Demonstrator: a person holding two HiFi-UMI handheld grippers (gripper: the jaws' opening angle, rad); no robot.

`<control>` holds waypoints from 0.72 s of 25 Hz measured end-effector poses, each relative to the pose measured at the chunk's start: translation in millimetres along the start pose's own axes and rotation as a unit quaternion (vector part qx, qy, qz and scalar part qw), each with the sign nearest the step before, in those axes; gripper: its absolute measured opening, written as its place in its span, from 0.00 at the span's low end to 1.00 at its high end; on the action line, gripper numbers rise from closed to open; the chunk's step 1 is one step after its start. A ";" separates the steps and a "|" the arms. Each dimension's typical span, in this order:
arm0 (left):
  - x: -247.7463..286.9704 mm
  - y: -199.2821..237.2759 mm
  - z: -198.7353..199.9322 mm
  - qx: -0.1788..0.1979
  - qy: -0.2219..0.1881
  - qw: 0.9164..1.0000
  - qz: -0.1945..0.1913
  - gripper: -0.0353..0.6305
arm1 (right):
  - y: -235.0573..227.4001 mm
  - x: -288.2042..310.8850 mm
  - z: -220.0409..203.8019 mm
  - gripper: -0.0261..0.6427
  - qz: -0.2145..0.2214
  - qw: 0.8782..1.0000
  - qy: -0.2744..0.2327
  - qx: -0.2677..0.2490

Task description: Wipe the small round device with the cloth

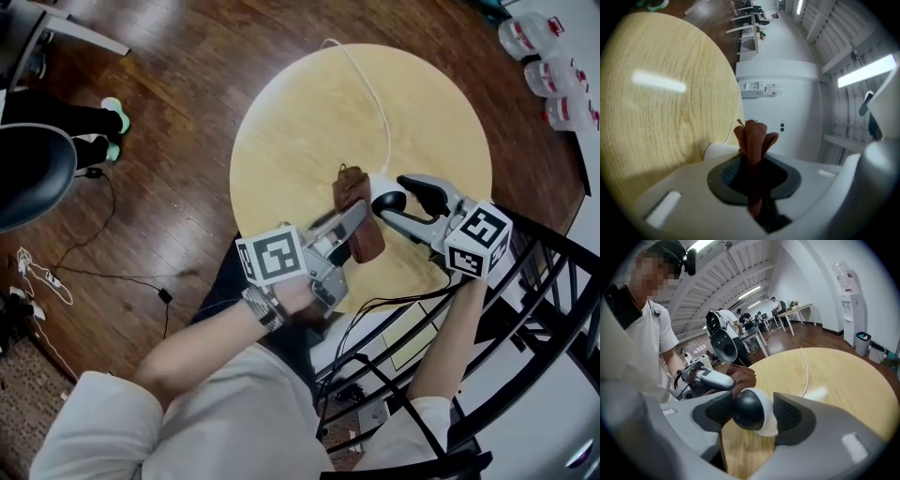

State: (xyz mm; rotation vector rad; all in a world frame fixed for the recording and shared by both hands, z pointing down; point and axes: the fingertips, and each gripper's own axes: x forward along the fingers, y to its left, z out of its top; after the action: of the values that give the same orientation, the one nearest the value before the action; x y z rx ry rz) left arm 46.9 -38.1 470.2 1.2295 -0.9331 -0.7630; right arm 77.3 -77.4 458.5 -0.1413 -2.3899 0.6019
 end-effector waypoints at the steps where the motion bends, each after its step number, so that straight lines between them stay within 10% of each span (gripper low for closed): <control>1: -1.3 -5.9 -1.5 -0.019 -0.002 1.000 -0.013 0.16 | -0.4 -0.7 0.1 0.45 0.000 1.000 -0.002 0.005; 4: -6.1 -10.1 -1.5 -0.039 -0.015 0.999 -0.029 0.16 | -3.8 -2.4 0.4 0.45 -0.003 1.000 0.001 0.023; 11: -7.5 57.5 -9.6 0.037 -0.030 0.994 0.100 0.16 | -11.0 -5.7 -2.5 0.45 -0.059 0.992 -0.026 0.109; 18: 1.7 73.9 0.0 0.027 -0.078 0.992 0.094 0.16 | -10.2 -6.5 -4.8 0.44 -0.145 0.958 -0.065 0.240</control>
State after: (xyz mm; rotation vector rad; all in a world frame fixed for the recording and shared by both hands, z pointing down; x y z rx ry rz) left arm 47.1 -25.8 543.1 1.1215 -1.1861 -0.6954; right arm 85.9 -86.3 462.6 0.4623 -2.2505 1.0477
